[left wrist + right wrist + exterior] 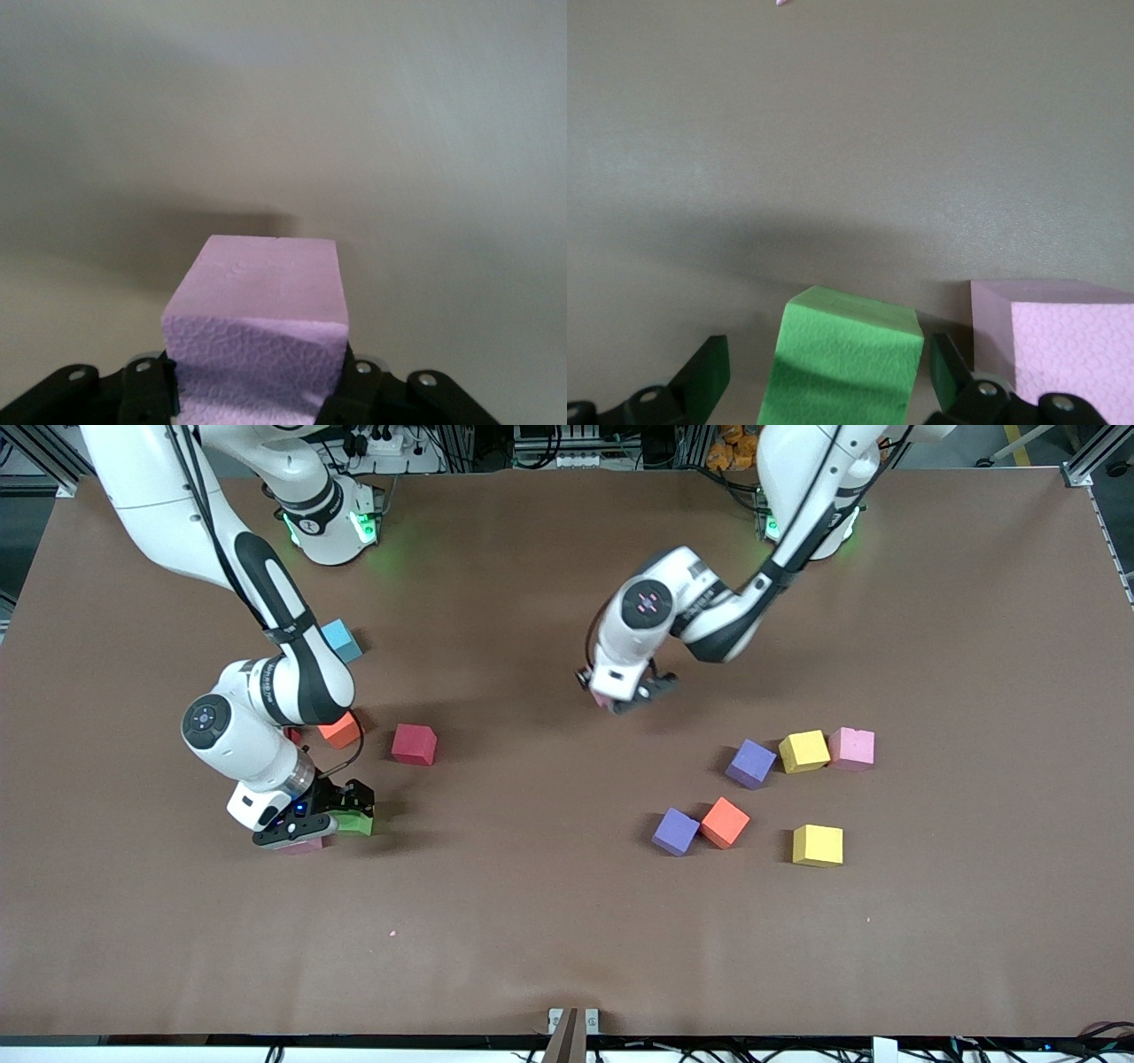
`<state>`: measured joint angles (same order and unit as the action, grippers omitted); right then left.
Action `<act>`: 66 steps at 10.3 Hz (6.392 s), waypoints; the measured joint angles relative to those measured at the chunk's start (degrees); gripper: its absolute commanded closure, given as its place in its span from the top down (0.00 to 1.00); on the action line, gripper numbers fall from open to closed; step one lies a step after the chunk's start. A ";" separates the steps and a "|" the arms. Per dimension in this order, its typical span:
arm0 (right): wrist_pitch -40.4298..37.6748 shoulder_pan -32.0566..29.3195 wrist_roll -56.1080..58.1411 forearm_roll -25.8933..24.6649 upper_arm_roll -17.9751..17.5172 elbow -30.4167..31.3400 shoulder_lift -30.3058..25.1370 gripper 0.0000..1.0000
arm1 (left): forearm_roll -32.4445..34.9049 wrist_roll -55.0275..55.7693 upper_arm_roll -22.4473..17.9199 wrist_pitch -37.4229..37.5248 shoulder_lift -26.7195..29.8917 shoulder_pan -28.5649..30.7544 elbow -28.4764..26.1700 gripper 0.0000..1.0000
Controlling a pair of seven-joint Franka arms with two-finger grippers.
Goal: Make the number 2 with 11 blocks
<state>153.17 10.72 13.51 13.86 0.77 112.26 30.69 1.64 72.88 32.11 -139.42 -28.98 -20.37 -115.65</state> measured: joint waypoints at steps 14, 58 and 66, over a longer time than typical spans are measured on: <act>-8.21 2.05 -1.88 0.10 -0.29 -4.00 -0.09 0.40 | 3.66 -7.66 4.34 6.90 -5.49 -5.63 1.02 0.35; 0.65 26.92 25.04 -8.38 -19.65 17.30 -7.53 0.38 | 17.43 -63.85 2.69 17.10 4.96 54.29 -2.29 1.00; 1.64 28.15 25.04 -8.38 -19.69 17.29 -7.53 0.39 | 17.44 -63.86 2.82 14.58 1.99 54.20 -2.30 1.00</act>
<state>154.82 38.87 38.55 5.49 -18.92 129.55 23.16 19.08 9.02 34.93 -124.84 -26.99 33.83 -117.95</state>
